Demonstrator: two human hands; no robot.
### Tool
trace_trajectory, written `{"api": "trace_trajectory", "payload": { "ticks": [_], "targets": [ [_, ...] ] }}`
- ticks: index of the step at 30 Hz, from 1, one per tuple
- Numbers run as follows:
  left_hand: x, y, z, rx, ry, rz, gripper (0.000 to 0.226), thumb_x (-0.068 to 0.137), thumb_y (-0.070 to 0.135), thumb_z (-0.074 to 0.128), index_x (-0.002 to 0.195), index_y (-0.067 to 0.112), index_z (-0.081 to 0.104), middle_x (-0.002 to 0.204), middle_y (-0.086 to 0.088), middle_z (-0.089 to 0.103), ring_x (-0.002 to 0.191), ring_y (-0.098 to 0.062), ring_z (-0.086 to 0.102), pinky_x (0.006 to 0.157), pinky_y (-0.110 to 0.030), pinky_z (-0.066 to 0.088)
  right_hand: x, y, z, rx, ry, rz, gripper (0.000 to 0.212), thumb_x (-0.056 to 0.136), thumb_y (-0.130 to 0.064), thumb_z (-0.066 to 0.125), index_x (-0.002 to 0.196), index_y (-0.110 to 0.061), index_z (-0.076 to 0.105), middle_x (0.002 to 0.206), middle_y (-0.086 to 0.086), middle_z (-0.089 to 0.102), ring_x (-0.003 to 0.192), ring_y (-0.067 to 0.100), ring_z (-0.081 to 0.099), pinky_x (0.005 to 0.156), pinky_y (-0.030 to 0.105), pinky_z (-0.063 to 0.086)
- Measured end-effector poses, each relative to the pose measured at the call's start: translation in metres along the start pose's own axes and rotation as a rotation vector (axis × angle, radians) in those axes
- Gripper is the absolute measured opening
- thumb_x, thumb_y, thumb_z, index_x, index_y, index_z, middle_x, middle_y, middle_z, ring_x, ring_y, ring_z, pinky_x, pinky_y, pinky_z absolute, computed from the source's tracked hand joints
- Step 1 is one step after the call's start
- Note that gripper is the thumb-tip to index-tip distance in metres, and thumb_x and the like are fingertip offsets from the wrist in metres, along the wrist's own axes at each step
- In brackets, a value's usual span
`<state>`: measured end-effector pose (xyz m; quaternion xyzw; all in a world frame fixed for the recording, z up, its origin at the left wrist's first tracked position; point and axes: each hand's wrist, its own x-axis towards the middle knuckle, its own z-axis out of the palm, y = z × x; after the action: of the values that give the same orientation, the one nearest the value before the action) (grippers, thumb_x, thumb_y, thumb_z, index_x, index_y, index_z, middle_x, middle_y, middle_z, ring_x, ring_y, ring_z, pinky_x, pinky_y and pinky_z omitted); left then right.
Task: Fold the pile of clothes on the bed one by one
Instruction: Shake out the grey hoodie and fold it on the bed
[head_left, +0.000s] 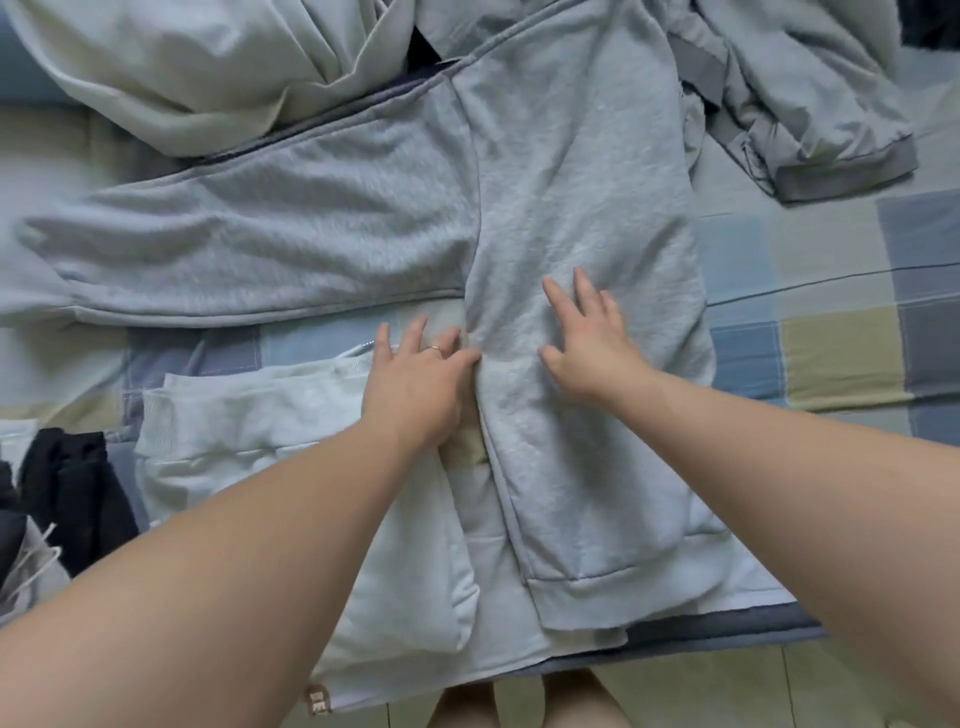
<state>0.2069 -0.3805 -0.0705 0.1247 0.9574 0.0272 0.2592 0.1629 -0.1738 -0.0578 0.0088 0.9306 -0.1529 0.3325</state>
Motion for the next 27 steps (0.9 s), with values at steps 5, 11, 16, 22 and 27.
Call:
{"api": "trace_trajectory", "payload": {
  "ticks": [5,11,16,22,27],
  "targets": [
    [0.009,-0.066,-0.013,-0.281,0.272,-0.388,0.041,0.095,0.034,0.053,0.136,0.028,0.053,0.153,0.0,0.041,0.143,-0.026,0.027,0.113,-0.044,0.02,0.037,-0.052,0.018,-0.072,0.064,-0.112,0.078,0.098,-0.039,0.049,0.161,-0.035,0.002,0.169,0.005,-0.01,0.155,0.031,-0.003,0.125,0.051,0.004],
    [-0.012,-0.177,-0.011,-0.212,0.207,-0.635,0.043,0.096,0.04,0.052,0.137,0.026,0.048,0.159,-0.005,0.031,0.143,-0.032,0.025,0.113,-0.047,0.023,0.069,-0.126,0.032,-0.096,-0.018,-0.185,0.076,0.101,-0.045,0.044,0.16,-0.037,-0.003,0.168,-0.001,-0.019,0.155,0.03,-0.014,0.124,0.055,0.001],
    [-0.022,-0.25,-0.009,-0.294,0.202,-0.764,0.057,0.097,0.043,0.053,0.15,0.028,0.036,0.167,-0.005,0.013,0.149,-0.03,0.017,0.115,-0.049,0.024,0.092,-0.197,0.057,-0.023,-0.105,-0.205,0.08,0.1,-0.053,0.047,0.159,-0.038,-0.004,0.169,-0.003,-0.013,0.155,0.031,-0.007,0.122,0.06,0.007],
    [-0.015,-0.296,-0.008,-0.331,0.295,-0.891,0.07,0.095,0.053,0.057,0.153,0.031,0.026,0.169,0.003,-0.002,0.153,-0.038,0.005,0.121,-0.053,0.012,0.107,-0.281,0.1,-0.169,-0.105,-0.431,0.071,0.097,-0.066,0.033,0.157,-0.047,-0.001,0.168,-0.012,-0.01,0.155,0.024,-0.011,0.116,0.065,-0.011],
    [-0.012,-0.329,0.002,-0.64,0.386,-1.017,0.089,0.092,0.056,0.062,0.159,0.035,0.007,0.169,-0.004,0.001,0.151,-0.037,0.014,0.121,-0.052,0.017,0.137,-0.299,0.114,-0.336,0.05,-0.591,0.068,0.097,-0.071,0.015,0.158,-0.046,0.001,0.168,-0.011,-0.014,0.154,0.024,-0.017,0.118,0.058,-0.015]
  ]
}}
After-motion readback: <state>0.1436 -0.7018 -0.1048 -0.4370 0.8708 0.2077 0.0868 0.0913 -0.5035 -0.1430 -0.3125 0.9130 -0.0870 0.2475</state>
